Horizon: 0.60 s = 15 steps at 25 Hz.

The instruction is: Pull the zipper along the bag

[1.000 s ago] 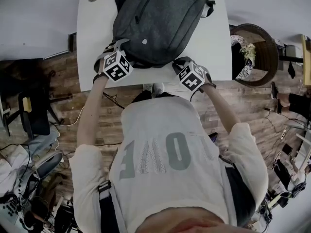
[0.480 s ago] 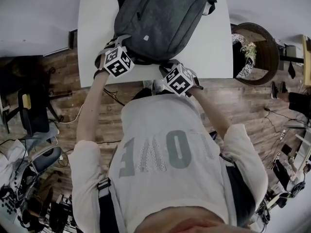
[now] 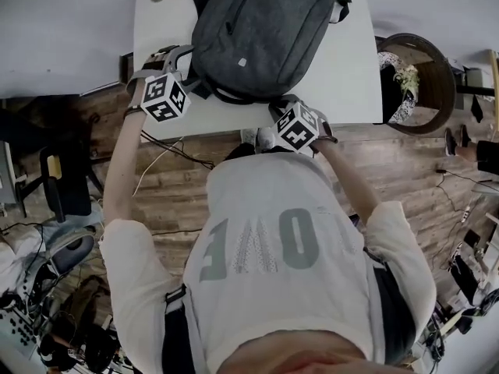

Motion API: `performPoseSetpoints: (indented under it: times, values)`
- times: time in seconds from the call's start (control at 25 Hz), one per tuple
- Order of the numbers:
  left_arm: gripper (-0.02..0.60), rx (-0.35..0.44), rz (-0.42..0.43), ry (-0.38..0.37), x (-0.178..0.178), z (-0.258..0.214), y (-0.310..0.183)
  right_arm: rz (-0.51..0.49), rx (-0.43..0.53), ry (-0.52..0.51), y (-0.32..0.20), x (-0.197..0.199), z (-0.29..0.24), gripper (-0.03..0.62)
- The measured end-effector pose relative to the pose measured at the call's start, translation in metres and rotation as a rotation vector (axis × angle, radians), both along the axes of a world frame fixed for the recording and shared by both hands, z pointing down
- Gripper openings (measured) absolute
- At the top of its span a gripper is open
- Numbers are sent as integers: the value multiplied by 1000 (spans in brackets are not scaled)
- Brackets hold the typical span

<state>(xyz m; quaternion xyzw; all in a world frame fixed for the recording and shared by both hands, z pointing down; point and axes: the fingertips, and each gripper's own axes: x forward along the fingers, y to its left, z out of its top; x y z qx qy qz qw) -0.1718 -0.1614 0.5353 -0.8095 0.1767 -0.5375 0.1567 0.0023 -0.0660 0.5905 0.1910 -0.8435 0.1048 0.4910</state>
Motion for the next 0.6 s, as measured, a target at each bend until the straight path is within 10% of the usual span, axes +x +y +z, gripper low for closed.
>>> performPoseSetpoints:
  times: [0.2, 0.6]
  values:
    - [356, -18, 145, -227, -28, 24, -22, 39, -1, -10, -3, -2, 4, 31]
    - [354, -171, 271, -271, -11, 51, -34, 109, 0, -33, -8, 3, 2, 31]
